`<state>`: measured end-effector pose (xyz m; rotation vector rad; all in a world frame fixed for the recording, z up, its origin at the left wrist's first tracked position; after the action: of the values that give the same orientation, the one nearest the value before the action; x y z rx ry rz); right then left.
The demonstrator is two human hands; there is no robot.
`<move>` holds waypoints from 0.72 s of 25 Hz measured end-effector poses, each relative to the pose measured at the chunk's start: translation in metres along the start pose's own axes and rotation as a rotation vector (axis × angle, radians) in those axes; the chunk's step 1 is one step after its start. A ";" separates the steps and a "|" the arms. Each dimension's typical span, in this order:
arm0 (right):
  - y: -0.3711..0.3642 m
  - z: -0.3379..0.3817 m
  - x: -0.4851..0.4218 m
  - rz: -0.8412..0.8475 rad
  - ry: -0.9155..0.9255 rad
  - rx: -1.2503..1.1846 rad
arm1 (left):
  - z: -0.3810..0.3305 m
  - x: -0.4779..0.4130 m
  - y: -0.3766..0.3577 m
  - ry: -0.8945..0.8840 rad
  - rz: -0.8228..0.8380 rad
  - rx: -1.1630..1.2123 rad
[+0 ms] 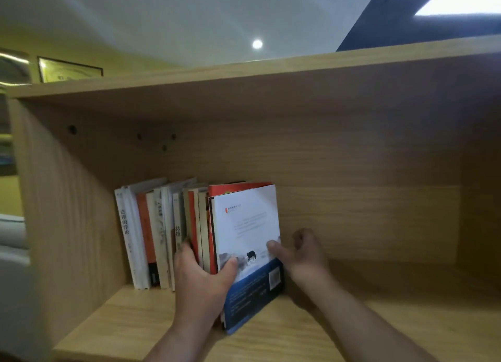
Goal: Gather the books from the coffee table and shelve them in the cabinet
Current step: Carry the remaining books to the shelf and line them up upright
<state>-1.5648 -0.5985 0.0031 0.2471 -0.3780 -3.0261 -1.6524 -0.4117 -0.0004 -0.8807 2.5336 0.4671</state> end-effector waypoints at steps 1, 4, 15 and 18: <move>-0.005 0.004 0.002 -0.062 0.032 0.139 | 0.000 -0.002 0.002 0.018 -0.041 -0.023; -0.023 0.001 0.005 0.080 0.110 0.243 | -0.003 -0.009 0.002 0.078 -0.068 -0.065; -0.030 -0.006 0.012 0.369 0.171 0.241 | 0.011 -0.027 0.047 -0.268 0.102 -0.460; -0.038 -0.004 0.015 0.385 0.178 0.368 | 0.011 -0.028 0.040 -0.280 0.143 -0.475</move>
<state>-1.5813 -0.5642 -0.0129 0.4101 -0.8556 -2.5188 -1.6548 -0.3626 0.0105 -0.7257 2.2661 1.1843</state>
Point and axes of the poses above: each hand's wrist, its own x-axis away from the middle knuckle, its own y-axis out of the back of the hand, z = x × y, the point moved 4 cm from there along -x, towards the middle knuckle, and after that the axes turned 3 degrees about z, right-handed, at the moved point
